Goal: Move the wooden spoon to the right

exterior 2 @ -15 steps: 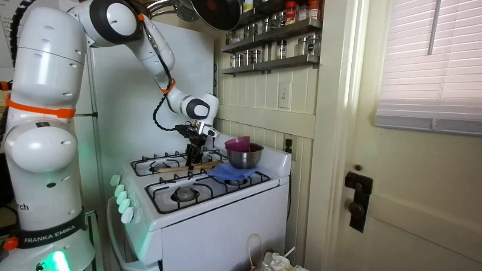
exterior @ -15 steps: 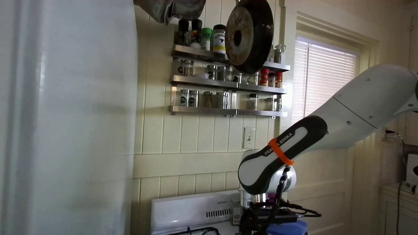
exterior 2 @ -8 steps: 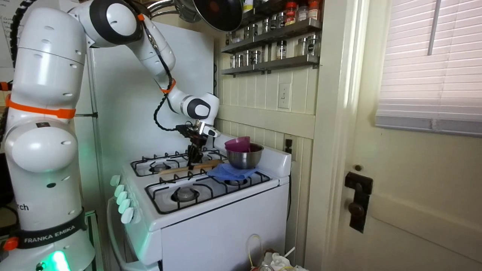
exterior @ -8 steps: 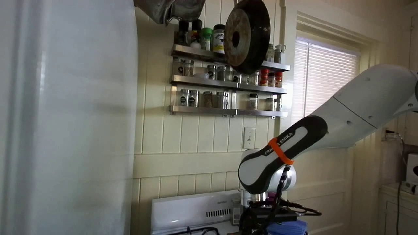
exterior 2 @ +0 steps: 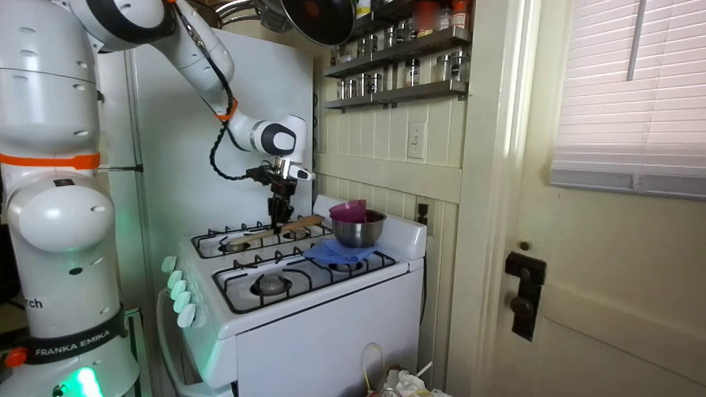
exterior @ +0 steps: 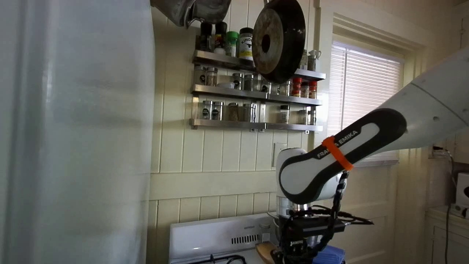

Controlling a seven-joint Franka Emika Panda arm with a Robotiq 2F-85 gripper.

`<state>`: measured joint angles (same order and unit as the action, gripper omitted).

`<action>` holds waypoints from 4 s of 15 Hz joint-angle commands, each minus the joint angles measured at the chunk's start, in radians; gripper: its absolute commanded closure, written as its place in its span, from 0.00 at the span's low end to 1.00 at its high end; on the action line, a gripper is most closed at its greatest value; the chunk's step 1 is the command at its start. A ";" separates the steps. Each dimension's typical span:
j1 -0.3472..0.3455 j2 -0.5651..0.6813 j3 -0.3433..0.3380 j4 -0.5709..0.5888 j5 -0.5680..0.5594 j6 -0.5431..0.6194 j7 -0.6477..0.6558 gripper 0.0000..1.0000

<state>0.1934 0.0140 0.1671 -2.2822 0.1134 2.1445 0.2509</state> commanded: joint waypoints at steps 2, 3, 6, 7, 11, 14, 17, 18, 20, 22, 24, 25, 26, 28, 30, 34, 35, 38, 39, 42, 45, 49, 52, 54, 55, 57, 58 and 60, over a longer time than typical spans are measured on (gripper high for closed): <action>-0.017 -0.202 -0.007 -0.066 -0.038 -0.224 -0.133 0.95; -0.022 -0.235 -0.013 -0.071 -0.049 -0.277 -0.165 0.95; -0.043 -0.314 -0.035 -0.096 -0.062 -0.354 -0.209 0.95; -0.051 -0.332 -0.043 -0.110 -0.064 -0.359 -0.219 0.95; -0.077 -0.400 -0.071 -0.209 -0.048 -0.321 -0.224 0.95; -0.106 -0.461 -0.099 -0.298 -0.015 -0.289 -0.189 0.95; -0.143 -0.528 -0.133 -0.382 0.040 -0.230 -0.136 0.95; -0.158 -0.548 -0.145 -0.407 0.053 -0.217 -0.122 0.95; -0.192 -0.579 -0.168 -0.442 0.076 -0.195 -0.095 0.95; -0.232 -0.611 -0.200 -0.475 0.096 -0.181 -0.081 0.95; -0.262 -0.622 -0.231 -0.493 0.121 -0.171 -0.088 0.95; -0.249 -0.572 -0.206 -0.438 0.089 -0.212 -0.099 0.78; -0.262 -0.582 -0.219 -0.449 0.097 -0.207 -0.100 0.78; -0.272 -0.591 -0.227 -0.457 0.103 -0.206 -0.100 0.95; -0.291 -0.552 -0.236 -0.430 0.101 -0.202 -0.078 0.95; -0.339 -0.482 -0.244 -0.386 0.075 -0.196 -0.044 0.95; -0.348 -0.461 -0.247 -0.374 0.077 -0.186 -0.039 0.95; -0.353 -0.393 -0.243 -0.339 0.100 -0.144 -0.009 0.95; -0.352 -0.369 -0.239 -0.323 0.101 -0.128 0.012 0.95; -0.346 -0.300 -0.229 -0.284 0.098 -0.083 0.066 0.95; -0.334 -0.233 -0.216 -0.253 0.092 -0.061 0.109 0.95; -0.309 -0.171 -0.196 -0.238 0.094 -0.045 0.160 0.95; -0.296 -0.141 -0.192 -0.239 0.094 -0.020 0.185 0.95; -0.293 -0.130 -0.195 -0.239 0.093 -0.017 0.194 0.95; -0.293 -0.128 -0.197 -0.240 0.092 -0.016 0.197 0.95; -0.294 -0.125 -0.200 -0.238 0.095 -0.016 0.205 0.95; -0.295 -0.124 -0.201 -0.236 0.099 -0.020 0.205 0.95; -0.294 -0.126 -0.204 -0.235 0.104 -0.029 0.205 0.53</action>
<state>-0.1080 -0.1246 -0.0284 -2.5232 0.2060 2.1133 0.4394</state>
